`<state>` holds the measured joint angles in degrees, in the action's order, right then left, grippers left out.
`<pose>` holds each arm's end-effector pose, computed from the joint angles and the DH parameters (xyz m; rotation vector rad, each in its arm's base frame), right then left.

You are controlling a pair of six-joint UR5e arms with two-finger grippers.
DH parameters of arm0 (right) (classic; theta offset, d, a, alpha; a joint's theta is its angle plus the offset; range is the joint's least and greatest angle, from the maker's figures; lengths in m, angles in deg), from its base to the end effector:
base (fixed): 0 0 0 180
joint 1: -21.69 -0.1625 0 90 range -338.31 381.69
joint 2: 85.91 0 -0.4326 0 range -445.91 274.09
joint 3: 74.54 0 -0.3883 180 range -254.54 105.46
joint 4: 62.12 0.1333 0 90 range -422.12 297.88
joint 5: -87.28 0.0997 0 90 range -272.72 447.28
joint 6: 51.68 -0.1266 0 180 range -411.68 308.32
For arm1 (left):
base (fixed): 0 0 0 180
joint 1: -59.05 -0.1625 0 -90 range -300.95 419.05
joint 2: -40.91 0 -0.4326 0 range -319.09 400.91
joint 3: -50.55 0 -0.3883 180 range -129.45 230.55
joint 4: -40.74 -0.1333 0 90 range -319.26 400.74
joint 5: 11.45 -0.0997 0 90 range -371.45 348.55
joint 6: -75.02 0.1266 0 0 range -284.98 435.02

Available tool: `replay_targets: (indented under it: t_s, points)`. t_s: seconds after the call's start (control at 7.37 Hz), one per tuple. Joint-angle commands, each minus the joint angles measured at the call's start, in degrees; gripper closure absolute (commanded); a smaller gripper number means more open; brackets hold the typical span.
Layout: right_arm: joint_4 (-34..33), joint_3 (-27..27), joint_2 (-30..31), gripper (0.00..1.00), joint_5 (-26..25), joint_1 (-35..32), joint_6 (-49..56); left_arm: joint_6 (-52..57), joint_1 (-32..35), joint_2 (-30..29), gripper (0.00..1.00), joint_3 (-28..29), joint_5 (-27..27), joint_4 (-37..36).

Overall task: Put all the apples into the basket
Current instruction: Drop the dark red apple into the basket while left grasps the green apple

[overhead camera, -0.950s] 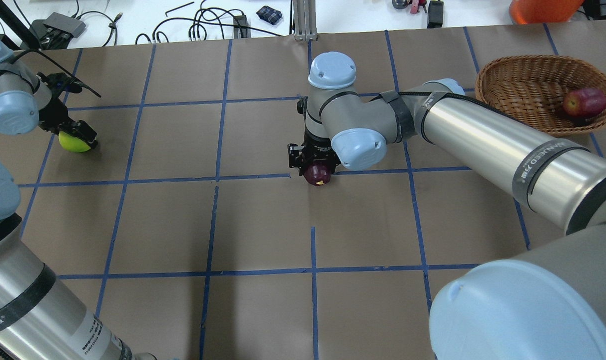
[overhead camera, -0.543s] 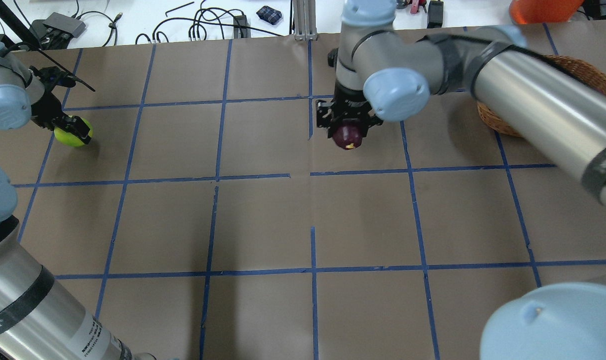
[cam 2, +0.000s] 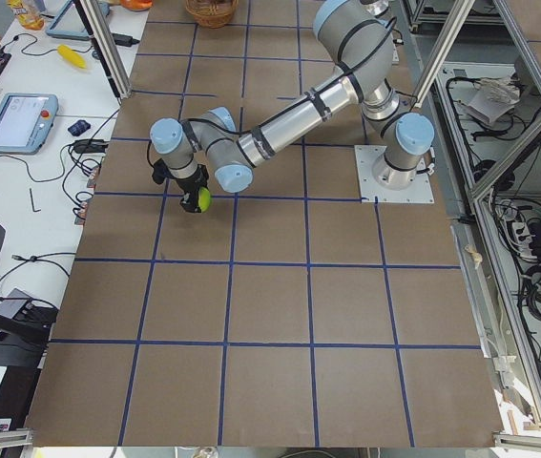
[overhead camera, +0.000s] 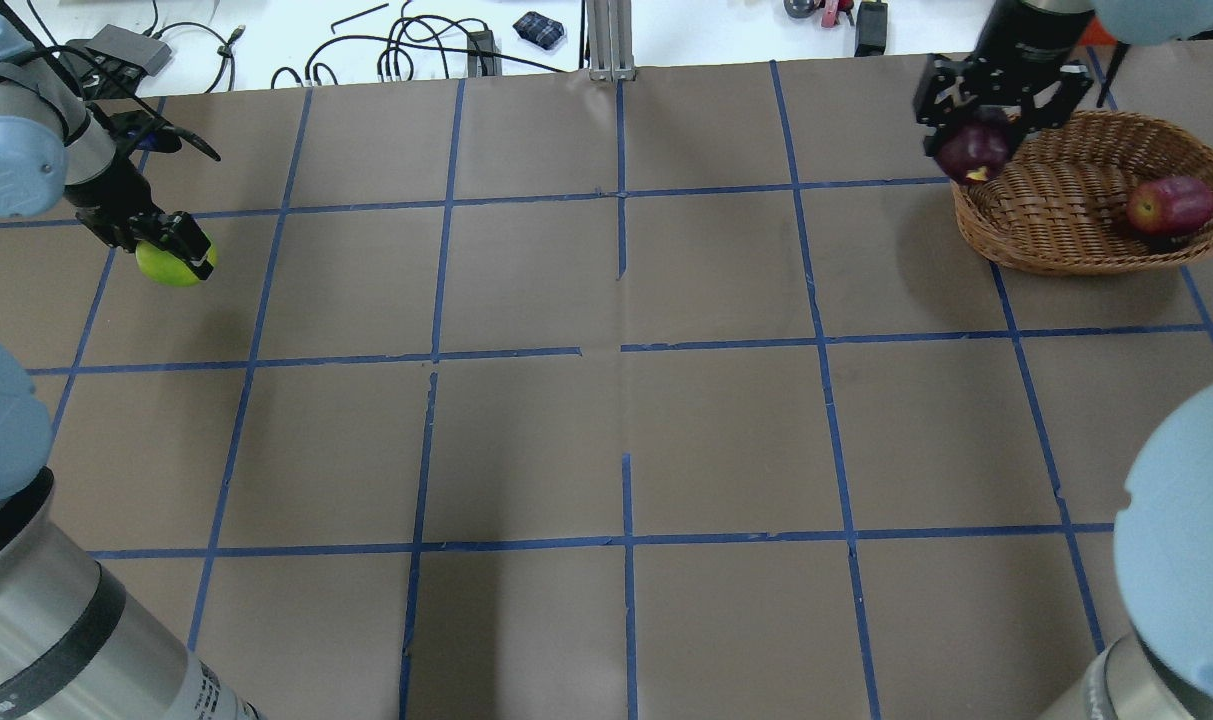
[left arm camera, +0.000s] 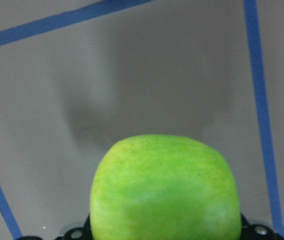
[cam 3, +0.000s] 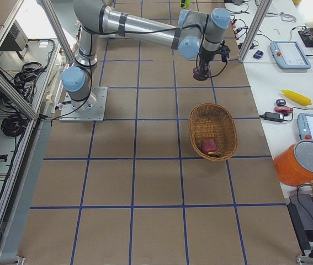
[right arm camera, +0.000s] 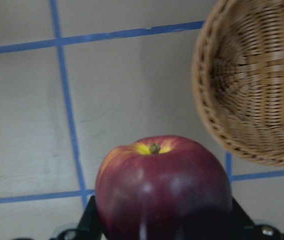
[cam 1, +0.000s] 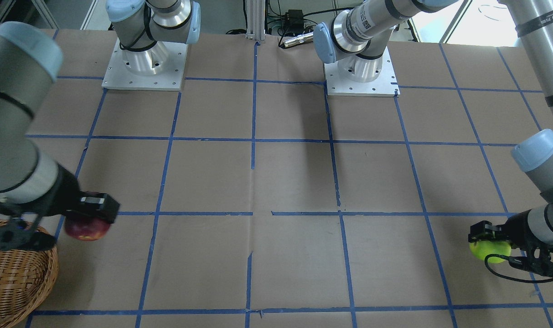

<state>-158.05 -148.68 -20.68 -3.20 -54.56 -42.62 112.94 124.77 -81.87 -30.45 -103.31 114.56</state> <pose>-0.0279 -0.6704 0.3636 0.1281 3.1358 0.0826 0.1584 -0.6654 0.2310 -0.3708 -3.0720 -0.2019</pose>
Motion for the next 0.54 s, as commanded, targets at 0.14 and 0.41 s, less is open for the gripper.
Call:
replay_targets:
  t_s: [0.14, 0.41]
  points:
    - [-14.07, 0.14, -7.73, 1.00, -6.97, 8.38, 15.34, -14.77, 7.90, 6.22, 0.63, -4.50, 0.10, 3.43]
    - [-17.08, 0.14, -10.63, 1.00, -9.95, 9.89, 15.72, -28.02, 14.05, 8.86, 0.67, -8.27, 3.76, 3.96]
